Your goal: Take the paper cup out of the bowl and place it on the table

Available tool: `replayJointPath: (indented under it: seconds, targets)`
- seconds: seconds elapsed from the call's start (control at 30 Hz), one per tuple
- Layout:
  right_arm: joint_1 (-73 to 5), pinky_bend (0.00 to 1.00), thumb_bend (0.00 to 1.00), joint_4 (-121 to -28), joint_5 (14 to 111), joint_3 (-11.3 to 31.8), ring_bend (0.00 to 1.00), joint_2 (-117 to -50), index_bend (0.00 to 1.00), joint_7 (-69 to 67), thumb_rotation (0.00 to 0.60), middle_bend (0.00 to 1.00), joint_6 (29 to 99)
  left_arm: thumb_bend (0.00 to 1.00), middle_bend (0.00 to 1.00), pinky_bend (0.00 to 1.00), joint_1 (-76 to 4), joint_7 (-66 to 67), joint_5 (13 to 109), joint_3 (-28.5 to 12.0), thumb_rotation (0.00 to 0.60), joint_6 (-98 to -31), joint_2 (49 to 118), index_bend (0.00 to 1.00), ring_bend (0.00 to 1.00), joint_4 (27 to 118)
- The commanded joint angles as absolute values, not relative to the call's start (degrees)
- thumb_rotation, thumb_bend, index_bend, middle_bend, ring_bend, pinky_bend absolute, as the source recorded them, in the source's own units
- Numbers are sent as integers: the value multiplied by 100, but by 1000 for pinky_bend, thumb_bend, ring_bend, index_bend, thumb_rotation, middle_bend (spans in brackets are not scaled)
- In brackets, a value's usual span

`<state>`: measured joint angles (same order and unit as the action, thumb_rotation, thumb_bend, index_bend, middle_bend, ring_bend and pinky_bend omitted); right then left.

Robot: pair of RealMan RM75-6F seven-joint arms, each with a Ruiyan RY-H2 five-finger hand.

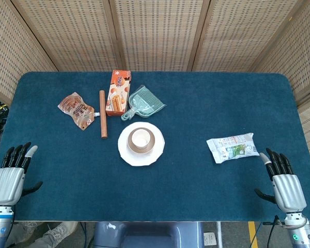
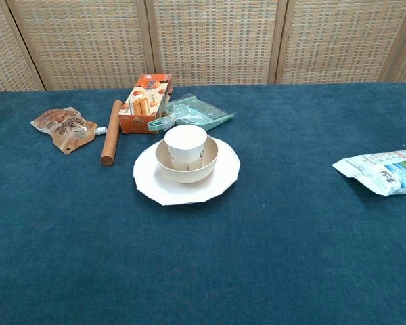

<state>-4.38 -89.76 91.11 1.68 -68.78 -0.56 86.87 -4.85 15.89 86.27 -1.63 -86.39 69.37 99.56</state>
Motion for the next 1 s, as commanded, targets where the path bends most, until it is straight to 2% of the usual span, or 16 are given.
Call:
replayJointPath:
  seconds: [0.03, 0.37, 0.47, 0.53, 0.8, 1.0]
  targets:
    - [-437, 0, 127, -8979, 9106, 168, 0, -6876, 0, -62, 600, 0, 8684, 35, 0, 0, -484, 1585, 8631, -160, 600, -8638, 6937, 0, 0, 9955]
    - [-444, 0, 127, -9001, 9067, 209, 0, -6824, 0, -165, 600, 0, 8694, 37, 0, 0, -626, 1538, 8472, -253, 600, -8390, 6965, 0, 0, 10034]
    - [-455, 0, 128, -8997, 9021, 242, 0, -6809, 0, -213, 600, 0, 8680, 87, 0, 0, -771, 1624, 8350, -342, 600, -8177, 6958, 1, 0, 10080]
    - [-466, 0, 127, -8986, 8965, 275, 0, -6801, 0, -241, 600, 0, 8661, 128, 0, 0, -981, 1732, 8245, -485, 600, -7936, 6973, 5, 0, 10127]
    - [-508, 0, 127, -8970, 8812, 328, 0, -6781, 0, -256, 600, 0, 8534, 133, 0, 0, -2283, 2573, 7108, -1335, 600, -6533, 7221, 39, 0, 10340]
    - [-528, 0, 127, -8949, 8692, 381, 0, -6745, 0, -342, 600, 0, 8469, 135, 0, 0, -3359, 3244, 6050, -1762, 600, -5584, 7526, 89, 0, 10201]
